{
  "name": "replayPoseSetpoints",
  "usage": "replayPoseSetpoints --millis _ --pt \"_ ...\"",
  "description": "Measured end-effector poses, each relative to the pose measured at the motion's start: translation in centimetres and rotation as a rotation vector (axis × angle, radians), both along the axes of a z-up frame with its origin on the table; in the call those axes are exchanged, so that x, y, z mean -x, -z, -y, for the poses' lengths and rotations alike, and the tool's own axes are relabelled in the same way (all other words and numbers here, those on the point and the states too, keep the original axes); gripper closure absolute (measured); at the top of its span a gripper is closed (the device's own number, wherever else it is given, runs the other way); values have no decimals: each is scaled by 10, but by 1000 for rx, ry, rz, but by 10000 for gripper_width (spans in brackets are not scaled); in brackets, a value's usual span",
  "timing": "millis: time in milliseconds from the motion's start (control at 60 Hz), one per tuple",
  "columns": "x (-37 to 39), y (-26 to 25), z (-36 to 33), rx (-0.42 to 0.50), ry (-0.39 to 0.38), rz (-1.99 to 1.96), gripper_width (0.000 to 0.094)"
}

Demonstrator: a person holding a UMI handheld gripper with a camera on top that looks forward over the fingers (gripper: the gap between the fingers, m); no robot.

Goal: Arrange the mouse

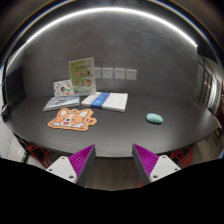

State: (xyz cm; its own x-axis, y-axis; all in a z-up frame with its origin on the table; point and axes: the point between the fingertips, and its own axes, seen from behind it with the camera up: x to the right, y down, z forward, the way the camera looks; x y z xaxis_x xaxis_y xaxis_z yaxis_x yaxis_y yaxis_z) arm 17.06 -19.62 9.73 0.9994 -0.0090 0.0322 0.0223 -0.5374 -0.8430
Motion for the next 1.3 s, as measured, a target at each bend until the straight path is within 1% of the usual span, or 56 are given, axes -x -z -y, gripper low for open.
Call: replayPoseSetpoints --millis 67,150,267,350,483,600,667,767,917,1033,1150,1300 --pt "-7 3 1 22 36 -8 169" --pt "-28 16 -6 28 79 1 169" --pt "-75 37 -29 55 142 65 171" --pt "-108 47 -56 40 195 52 167" --pt "-152 58 -108 2 226 23 161" --pt "-197 70 -147 15 250 46 151" --pt "-213 77 -169 19 238 34 156" --pt "-223 93 -194 56 204 -25 153" --pt "-219 105 -225 82 176 -179 152" --pt "-226 105 -239 101 185 -209 155" --pt "-227 106 -256 112 178 -219 134" --pt "-227 104 -277 123 171 -237 131"
